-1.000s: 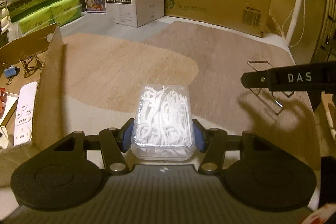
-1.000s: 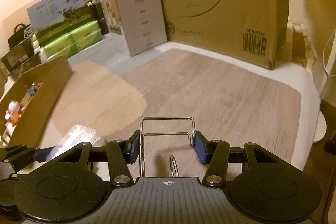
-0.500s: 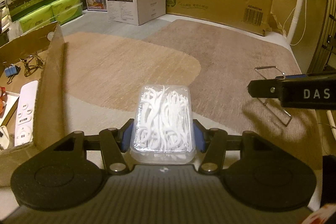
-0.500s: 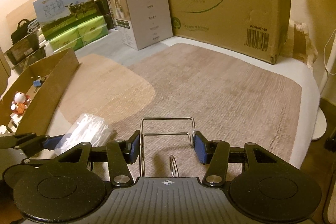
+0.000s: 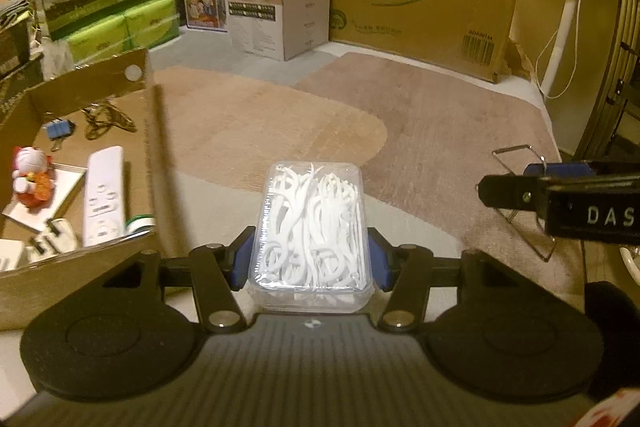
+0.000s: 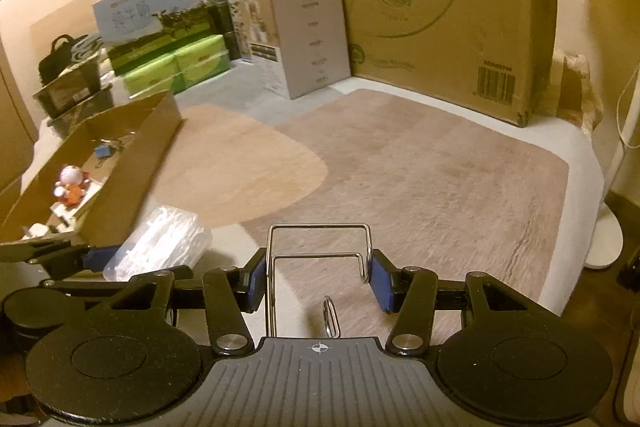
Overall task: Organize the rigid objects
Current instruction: 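Carry the floss box and wire rack back to the cardboard tray with both tools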
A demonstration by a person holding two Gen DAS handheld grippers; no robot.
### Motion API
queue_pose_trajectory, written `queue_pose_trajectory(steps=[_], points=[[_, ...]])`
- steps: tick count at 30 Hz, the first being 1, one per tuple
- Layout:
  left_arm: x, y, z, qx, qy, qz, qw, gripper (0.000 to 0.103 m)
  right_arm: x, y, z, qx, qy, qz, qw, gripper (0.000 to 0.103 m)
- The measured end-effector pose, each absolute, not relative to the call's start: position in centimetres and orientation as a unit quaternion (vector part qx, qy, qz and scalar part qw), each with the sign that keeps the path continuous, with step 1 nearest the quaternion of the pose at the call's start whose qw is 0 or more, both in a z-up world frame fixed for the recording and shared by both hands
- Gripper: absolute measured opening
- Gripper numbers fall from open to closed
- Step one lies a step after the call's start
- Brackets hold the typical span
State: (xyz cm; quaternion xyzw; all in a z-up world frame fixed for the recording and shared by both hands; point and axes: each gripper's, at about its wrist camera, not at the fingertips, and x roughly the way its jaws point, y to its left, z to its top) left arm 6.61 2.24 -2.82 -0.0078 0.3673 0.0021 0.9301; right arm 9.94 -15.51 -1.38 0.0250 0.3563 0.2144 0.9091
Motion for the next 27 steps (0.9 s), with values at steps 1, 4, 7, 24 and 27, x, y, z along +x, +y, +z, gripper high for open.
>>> queue_pose_trajectory(steps=[1,4,7,24,27], points=[[6.2,2.4,-2.4,-0.008,0.364,0.003,0.931,0.053,9.5,-15.2,-1.1,0.024,0.354,0.217,0.909,0.052],[4.8,2.9,-1.3,-0.008,0.357,0.010,0.934,0.053,8.3,-14.5,-0.6,0.021,0.350,0.226,0.909,0.052],[3.4,3.7,-0.4,-0.009,0.352,0.018,0.936,0.053,7.3,-13.6,-0.2,0.020,0.348,0.237,0.907,0.052],[-3.0,10.5,2.1,-0.030,0.335,0.098,0.937,0.053,4.0,-6.7,1.8,0.000,0.325,0.314,0.892,0.052],[-3.8,11.8,2.3,-0.035,0.334,0.111,0.935,0.053,3.7,-5.6,1.9,-0.006,0.324,0.323,0.889,0.052]])
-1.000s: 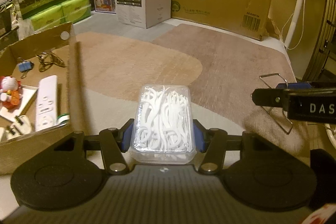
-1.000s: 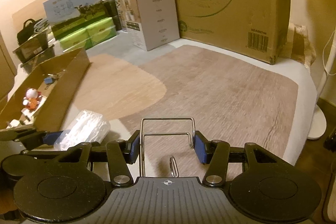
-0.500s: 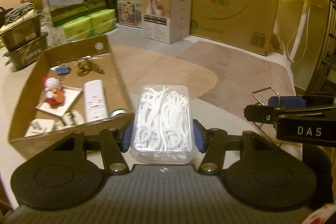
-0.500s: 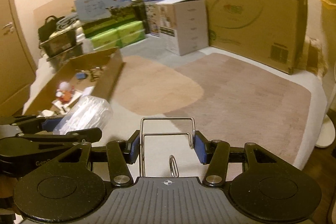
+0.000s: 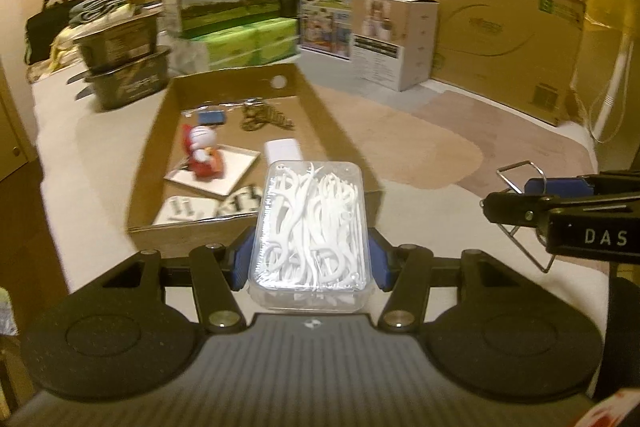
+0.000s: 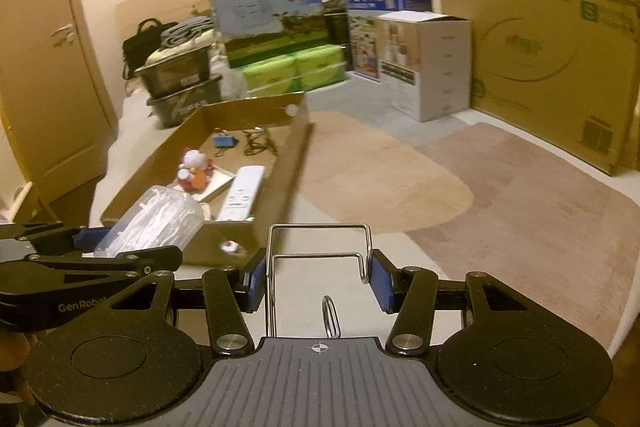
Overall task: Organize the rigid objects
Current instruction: 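Carry the floss box and wire rack back to the cardboard tray with both tools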
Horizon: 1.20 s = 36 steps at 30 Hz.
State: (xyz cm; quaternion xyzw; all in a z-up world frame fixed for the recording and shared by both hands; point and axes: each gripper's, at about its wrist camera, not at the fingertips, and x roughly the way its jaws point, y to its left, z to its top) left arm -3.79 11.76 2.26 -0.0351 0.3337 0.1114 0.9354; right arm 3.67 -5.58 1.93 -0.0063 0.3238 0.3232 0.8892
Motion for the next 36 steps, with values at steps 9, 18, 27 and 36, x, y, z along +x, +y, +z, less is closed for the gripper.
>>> queue_pose_trajectory(steps=[9,18,27,36], points=[[-5.0,14.7,2.6,-0.042,0.335,0.138,0.931,0.053,3.0,-2.1,2.2,-0.029,0.320,0.351,0.880,0.052],[-5.3,16.4,3.0,-0.048,0.331,0.153,0.930,0.053,2.9,0.4,2.0,-0.042,0.322,0.371,0.870,0.052],[-4.8,17.6,3.5,-0.050,0.326,0.158,0.931,0.053,3.5,1.8,2.1,-0.045,0.321,0.377,0.867,0.052],[-3.8,18.6,3.8,-0.049,0.324,0.163,0.931,0.053,4.9,3.2,2.7,-0.039,0.319,0.383,0.866,0.052]])
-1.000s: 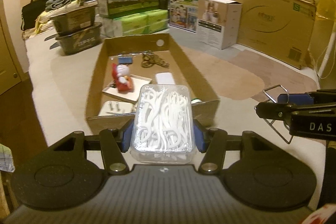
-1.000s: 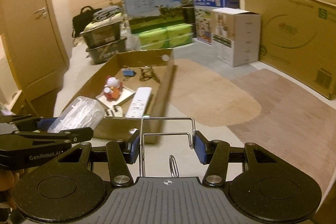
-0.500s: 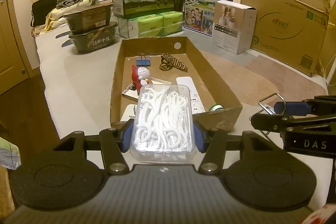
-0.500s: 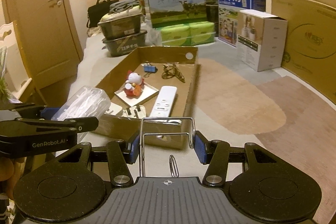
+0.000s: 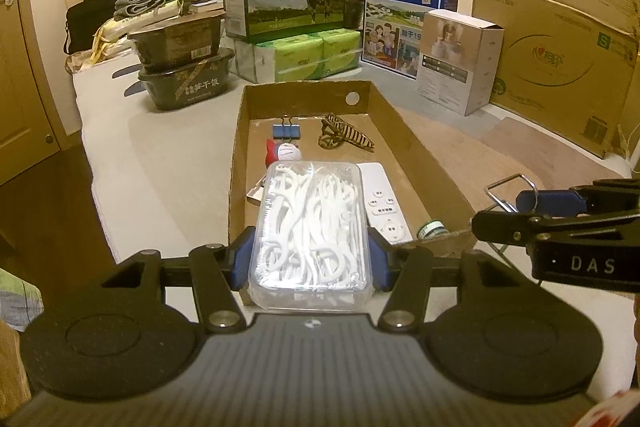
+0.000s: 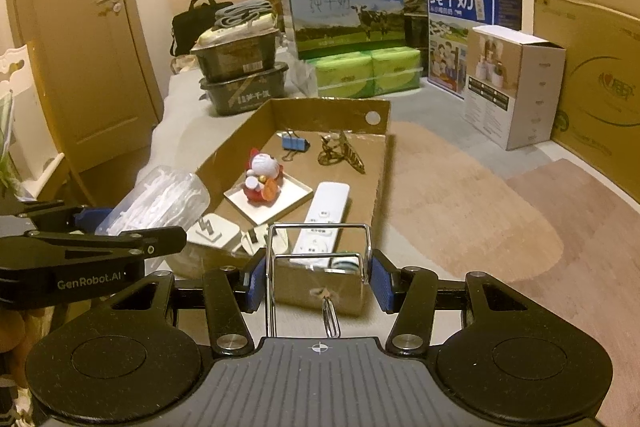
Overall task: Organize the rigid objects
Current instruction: 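Carry the floss box and wire rack back to the cardboard tray with both tools, then lower the floss box into the tray with the left tool and open it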
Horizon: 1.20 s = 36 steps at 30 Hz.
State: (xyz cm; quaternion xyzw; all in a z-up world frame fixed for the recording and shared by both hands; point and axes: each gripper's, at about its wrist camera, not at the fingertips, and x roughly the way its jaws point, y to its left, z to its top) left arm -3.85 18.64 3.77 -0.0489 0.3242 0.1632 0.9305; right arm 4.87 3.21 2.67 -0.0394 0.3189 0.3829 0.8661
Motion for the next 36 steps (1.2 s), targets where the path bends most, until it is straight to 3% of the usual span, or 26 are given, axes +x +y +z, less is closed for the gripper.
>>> queue_pose_trajectory(steps=[36], points=[[5.5,25.4,4.8,-0.046,0.329,0.145,0.932,0.053,14.5,9.1,3.4,-0.039,0.320,0.388,0.864,0.052]])
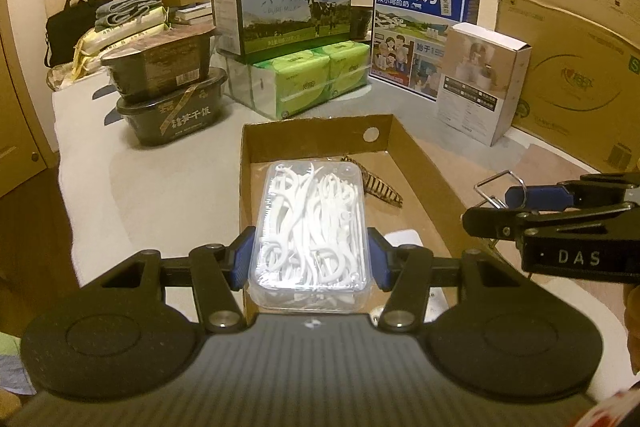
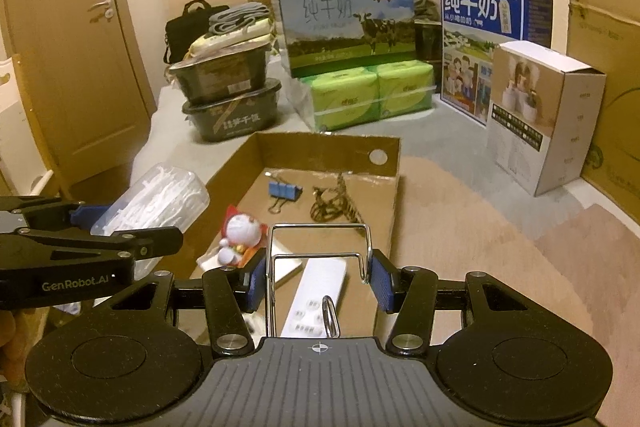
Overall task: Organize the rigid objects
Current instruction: 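Lower the floss box into the tray with the left tool and open it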
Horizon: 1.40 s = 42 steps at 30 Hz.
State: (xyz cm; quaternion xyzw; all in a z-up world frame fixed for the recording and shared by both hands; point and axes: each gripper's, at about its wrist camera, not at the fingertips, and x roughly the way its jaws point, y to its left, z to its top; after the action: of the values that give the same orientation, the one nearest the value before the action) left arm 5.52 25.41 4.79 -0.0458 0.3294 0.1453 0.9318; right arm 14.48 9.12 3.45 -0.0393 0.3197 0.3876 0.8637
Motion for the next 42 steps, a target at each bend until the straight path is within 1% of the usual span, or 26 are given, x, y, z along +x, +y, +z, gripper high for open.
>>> queue_pose_trajectory(steps=[9,18,34,35,36,37,42], points=[[9.0,27.8,4.2,-0.053,0.338,0.142,0.929,0.053,17.9,11.4,3.4,-0.041,0.322,0.394,0.860,0.052],[12.6,30.2,3.0,-0.069,0.346,0.136,0.926,0.053,21.2,13.7,2.1,-0.050,0.337,0.394,0.854,0.052],[16.1,31.6,1.8,-0.070,0.350,0.125,0.926,0.053,23.9,15.6,0.2,-0.059,0.349,0.394,0.848,0.052],[16.3,31.7,1.8,-0.069,0.349,0.121,0.927,0.056,24.0,15.6,0.1,-0.059,0.349,0.393,0.849,0.052],[16.3,31.7,1.9,-0.066,0.344,0.120,0.929,0.061,24.1,15.6,0.1,-0.059,0.350,0.392,0.849,0.052],[16.2,31.6,2.0,-0.060,0.338,0.122,0.931,0.069,24.1,15.6,0.1,-0.058,0.350,0.391,0.849,0.052],[15.6,31.8,2.2,-0.055,0.334,0.130,0.932,0.069,24.3,15.6,0.0,-0.058,0.351,0.392,0.848,0.052]])
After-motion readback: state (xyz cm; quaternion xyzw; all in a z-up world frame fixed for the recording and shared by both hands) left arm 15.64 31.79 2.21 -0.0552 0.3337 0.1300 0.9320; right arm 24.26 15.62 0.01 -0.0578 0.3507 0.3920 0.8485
